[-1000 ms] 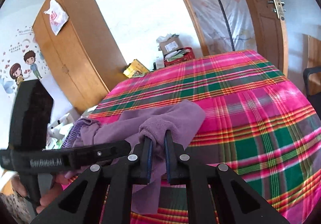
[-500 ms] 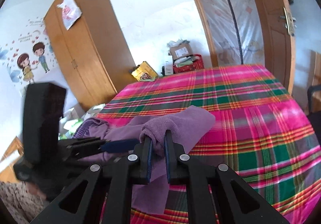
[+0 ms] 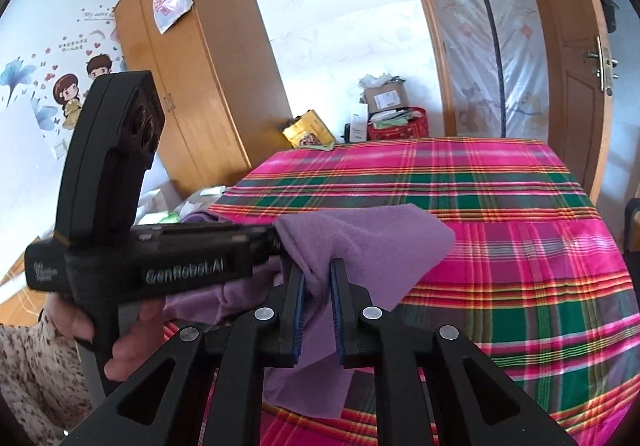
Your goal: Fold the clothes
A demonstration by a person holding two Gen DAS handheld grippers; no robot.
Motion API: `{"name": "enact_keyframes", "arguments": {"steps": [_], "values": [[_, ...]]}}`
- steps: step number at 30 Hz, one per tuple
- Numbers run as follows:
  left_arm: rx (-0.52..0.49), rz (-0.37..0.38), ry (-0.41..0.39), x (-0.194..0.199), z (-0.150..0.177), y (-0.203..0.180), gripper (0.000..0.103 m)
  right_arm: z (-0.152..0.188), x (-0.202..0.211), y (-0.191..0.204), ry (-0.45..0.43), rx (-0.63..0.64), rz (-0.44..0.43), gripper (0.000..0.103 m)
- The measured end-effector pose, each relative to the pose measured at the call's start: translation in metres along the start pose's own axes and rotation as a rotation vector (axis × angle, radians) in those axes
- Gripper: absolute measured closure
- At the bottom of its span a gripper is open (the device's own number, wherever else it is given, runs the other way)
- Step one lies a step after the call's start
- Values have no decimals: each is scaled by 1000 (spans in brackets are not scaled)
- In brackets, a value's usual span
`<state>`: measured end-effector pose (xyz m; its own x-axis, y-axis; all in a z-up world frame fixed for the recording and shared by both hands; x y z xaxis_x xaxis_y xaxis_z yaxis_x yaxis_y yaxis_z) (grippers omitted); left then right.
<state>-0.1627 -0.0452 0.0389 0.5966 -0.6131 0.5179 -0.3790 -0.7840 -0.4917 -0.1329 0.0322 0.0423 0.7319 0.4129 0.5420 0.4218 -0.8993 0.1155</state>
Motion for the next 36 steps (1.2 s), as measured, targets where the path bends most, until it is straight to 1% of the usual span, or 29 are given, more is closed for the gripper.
{"name": "enact_keyframes", "arguments": {"steps": [2, 3, 4, 6, 8, 9, 12, 14, 16, 19, 22, 27, 32, 36], "values": [[38, -12, -29, 9, -6, 10, 98, 6, 2, 1, 1, 7, -5, 81], [54, -16, -47, 14, -9, 16, 98, 10, 2, 1, 5, 9, -2, 70], [71, -20, -64, 20, -13, 21, 98, 15, 1, 1, 13, 11, -1, 69], [105, -51, -105, 35, -19, 35, 98, 26, -4, -2, 46, 14, 10, 69], [141, -76, -147, 50, -26, 49, 98, 36, -11, -10, 81, 14, 64, 69], [155, -87, -166, 58, -29, 56, 98, 41, -14, -13, 96, 8, 74, 69], [196, -124, -225, 83, -36, 76, 98, 56, -26, -17, 155, -19, 61, 69], [219, -152, -262, 98, -39, 88, 98, 64, -33, -21, 185, -20, 83, 69], [242, -177, -291, 113, -41, 100, 98, 69, -39, -20, 205, -25, 71, 69], [271, -217, -324, 130, -40, 116, 98, 74, -45, -14, 227, -36, 29, 69], [304, -235, -346, 140, -39, 129, 98, 78, -46, -3, 233, -27, -18, 69], [368, -268, -389, 158, -36, 151, 98, 87, -52, 18, 261, 4, -69, 69], [404, -300, -410, 171, -31, 168, 98, 92, -54, 45, 258, 92, -102, 69], [429, -317, -413, 177, -26, 176, 98, 98, -56, 62, 259, 165, -107, 69]]}}
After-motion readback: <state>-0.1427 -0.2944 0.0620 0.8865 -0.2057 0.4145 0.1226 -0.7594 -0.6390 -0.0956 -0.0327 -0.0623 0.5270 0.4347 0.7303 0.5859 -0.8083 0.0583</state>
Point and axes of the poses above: each gripper's, at about its wrist camera, not at the fingertips, and x roughly against the way its jaws point, y to its left, z to its underside, the point moved 9 cm from there along -x, roughly the way its jaws point, and after that the axes turned 15 degrees about z, right-handed, at the moved point
